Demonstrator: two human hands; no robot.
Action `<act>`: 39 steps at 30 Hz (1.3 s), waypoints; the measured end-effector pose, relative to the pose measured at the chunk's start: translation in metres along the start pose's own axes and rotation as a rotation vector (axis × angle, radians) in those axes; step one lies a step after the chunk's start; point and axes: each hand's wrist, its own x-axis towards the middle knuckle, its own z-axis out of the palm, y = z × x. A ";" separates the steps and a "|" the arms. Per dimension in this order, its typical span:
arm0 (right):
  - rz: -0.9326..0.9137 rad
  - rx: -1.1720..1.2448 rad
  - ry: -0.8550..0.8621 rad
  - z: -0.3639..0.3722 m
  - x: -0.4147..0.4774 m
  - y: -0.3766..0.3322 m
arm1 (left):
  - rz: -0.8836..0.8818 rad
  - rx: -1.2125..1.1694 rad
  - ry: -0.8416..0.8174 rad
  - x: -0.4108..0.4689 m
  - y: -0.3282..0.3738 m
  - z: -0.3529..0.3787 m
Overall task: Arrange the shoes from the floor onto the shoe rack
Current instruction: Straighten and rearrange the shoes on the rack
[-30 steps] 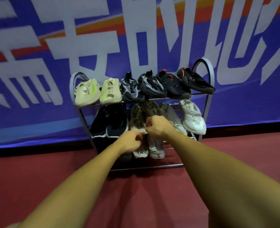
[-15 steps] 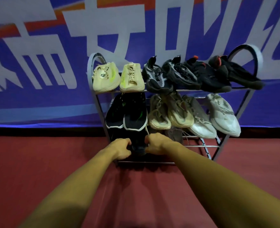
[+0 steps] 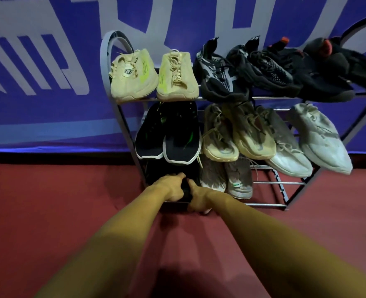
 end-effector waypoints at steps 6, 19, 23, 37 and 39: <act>0.011 0.332 0.213 0.000 0.011 0.003 | -0.014 -0.033 0.003 -0.001 -0.008 0.001; -0.066 0.377 0.375 -0.017 -0.038 0.012 | 0.016 -0.161 0.078 -0.052 0.009 -0.006; -0.146 0.414 0.300 -0.026 -0.055 0.019 | 0.070 -0.081 0.124 -0.073 0.019 -0.010; -0.175 0.558 0.274 -0.053 -0.137 0.029 | 0.182 0.064 0.343 -0.107 0.050 -0.012; -0.155 0.528 0.309 -0.054 -0.139 0.031 | 0.190 0.058 0.332 -0.107 0.055 -0.010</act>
